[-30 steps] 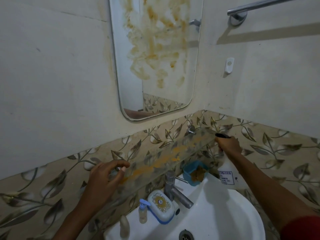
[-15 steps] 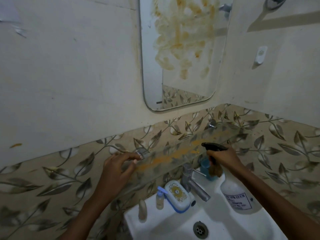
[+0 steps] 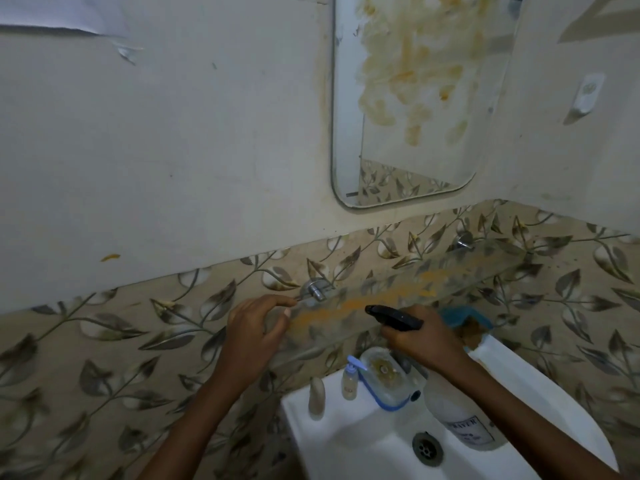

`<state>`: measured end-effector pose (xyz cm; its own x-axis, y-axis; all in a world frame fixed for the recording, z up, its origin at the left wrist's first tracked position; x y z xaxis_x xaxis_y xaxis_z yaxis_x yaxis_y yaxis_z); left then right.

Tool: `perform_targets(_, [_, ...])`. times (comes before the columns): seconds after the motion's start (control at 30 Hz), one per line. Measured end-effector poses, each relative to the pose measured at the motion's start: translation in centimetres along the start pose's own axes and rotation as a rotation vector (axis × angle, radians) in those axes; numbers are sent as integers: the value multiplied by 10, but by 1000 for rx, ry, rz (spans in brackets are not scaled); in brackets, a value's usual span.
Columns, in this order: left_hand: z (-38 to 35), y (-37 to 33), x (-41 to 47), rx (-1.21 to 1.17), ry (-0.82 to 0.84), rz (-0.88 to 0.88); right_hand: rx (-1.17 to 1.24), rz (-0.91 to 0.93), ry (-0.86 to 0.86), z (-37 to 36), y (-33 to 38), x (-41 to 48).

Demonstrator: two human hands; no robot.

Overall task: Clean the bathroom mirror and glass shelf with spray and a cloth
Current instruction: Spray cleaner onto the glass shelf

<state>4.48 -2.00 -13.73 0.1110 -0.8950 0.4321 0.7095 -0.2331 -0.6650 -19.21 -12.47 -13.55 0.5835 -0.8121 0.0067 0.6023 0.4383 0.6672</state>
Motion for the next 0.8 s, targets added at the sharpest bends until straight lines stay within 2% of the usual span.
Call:
perform_targets(0.17, [5, -1, -8, -5, -16, 20, 103, 36, -60, -19, 17, -7])
perform_targets(0.37, [7, -2, -14, 14, -9, 37, 18, 139, 132, -47, 45, -9])
perform_targets(0.53, [5, -5, -14, 13, -7, 41, 75, 187, 86, -63, 53, -15])
perform_targets(0.63, [0, -6, -12, 23, 20, 39, 183, 139, 66, -66, 43, -21])
perform_targets(0.8, [-13, -34, -6, -27, 63, -33, 259, 42, 209, -60, 9, -25])
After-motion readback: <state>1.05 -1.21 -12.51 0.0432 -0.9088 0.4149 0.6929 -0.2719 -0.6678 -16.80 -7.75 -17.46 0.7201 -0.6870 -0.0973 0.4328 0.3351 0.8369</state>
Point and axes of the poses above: each hand's wrist, its own x-axis towards the middle knuckle, its own z-axis out of the back of the hand, y = z × x, the point moved 4 cm from there along x, towards the middle knuckle, and after that the axes turned 15 degrees about y, right-handed, at the moved point
